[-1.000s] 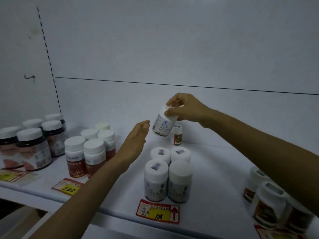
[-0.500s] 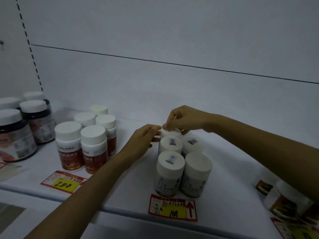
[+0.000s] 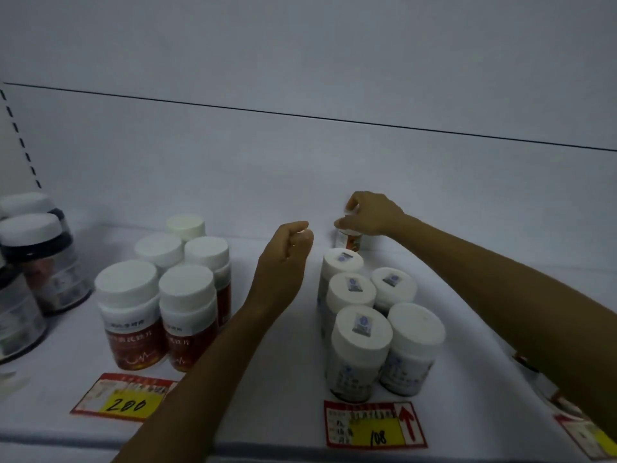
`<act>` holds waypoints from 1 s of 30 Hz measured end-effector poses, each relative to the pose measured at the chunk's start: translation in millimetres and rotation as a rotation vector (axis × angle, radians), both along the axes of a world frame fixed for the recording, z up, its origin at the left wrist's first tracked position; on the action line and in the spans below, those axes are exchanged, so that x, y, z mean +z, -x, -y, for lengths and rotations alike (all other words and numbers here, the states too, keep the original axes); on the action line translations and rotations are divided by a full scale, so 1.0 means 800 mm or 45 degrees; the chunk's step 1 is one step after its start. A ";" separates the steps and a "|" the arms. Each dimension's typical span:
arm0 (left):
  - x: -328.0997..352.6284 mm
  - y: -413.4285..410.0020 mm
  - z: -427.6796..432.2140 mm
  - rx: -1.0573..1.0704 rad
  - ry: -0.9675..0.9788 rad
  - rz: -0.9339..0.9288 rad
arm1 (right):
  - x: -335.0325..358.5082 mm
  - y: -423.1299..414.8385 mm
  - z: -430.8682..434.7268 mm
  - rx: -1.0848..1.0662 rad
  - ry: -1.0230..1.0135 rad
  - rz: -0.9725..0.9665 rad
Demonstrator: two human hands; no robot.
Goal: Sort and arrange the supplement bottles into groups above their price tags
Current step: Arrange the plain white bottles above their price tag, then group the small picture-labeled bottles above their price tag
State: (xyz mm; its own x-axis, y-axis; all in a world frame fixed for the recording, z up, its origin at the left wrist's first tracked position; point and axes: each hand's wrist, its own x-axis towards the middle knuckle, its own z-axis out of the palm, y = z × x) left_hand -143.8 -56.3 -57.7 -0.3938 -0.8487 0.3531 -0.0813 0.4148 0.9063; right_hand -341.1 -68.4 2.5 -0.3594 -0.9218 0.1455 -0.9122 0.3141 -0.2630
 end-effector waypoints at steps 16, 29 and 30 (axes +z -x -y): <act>0.015 0.002 -0.016 0.037 -0.023 0.133 | 0.032 -0.007 -0.085 0.071 0.457 0.200; 0.075 0.060 -0.283 -0.157 0.154 -0.309 | 0.044 -0.056 -0.389 0.112 1.146 1.031; 0.066 0.064 -0.306 -0.202 -0.007 -0.411 | 0.027 -0.063 -0.412 0.103 1.192 1.141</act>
